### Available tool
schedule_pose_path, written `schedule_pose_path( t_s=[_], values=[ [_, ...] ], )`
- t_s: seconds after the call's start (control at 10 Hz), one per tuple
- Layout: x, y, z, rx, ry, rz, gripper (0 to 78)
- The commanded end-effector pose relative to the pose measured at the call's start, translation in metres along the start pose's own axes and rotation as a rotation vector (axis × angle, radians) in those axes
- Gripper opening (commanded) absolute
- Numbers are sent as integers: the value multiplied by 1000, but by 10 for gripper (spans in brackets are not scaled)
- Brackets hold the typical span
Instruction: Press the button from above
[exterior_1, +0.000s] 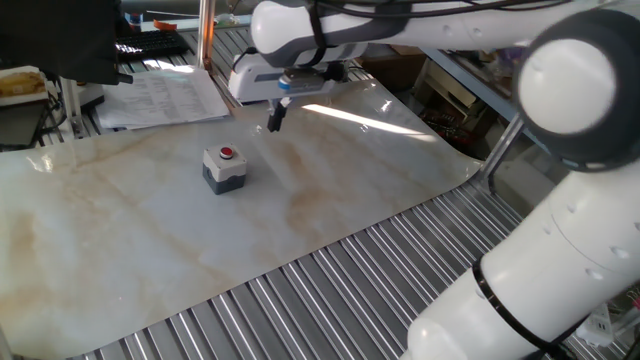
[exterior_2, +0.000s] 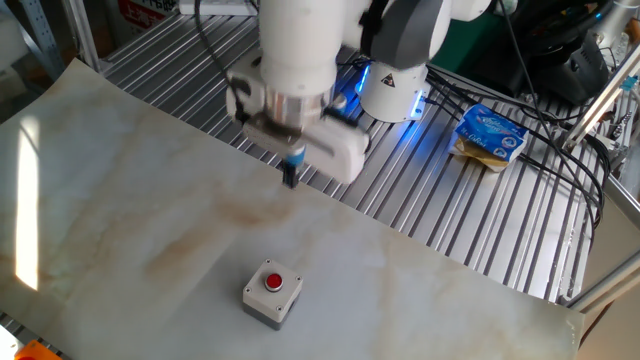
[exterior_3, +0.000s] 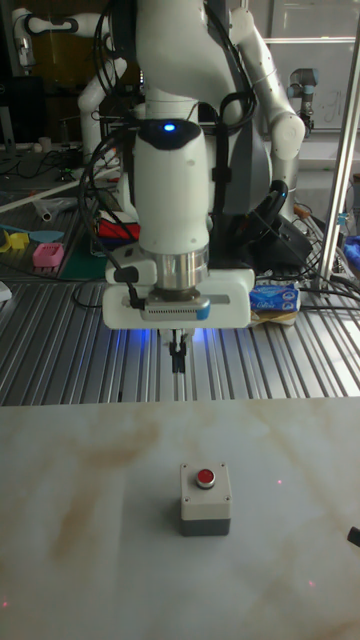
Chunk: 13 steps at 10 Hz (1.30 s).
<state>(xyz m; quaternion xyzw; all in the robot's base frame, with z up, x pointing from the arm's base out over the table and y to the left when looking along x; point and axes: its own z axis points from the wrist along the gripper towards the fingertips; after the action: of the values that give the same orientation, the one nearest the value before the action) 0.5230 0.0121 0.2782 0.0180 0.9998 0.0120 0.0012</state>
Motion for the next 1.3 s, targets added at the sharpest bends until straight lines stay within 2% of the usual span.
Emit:
schedule_pose_path(
  t_s=[0.1,0.4,0.6,0.7,0.8,1.0,1.3],
  values=[
    [-19,7,13,-9,-14,4,0],
    [-31,8,15,-9,-11,4,0],
    [-35,9,16,-9,-12,6,0],
    [-38,11,19,-14,-27,23,0],
    [-41,14,22,-16,-28,25,0],
    [-43,16,26,-20,-40,36,0],
    [-44,16,26,-18,-39,45,0]
  ],
)
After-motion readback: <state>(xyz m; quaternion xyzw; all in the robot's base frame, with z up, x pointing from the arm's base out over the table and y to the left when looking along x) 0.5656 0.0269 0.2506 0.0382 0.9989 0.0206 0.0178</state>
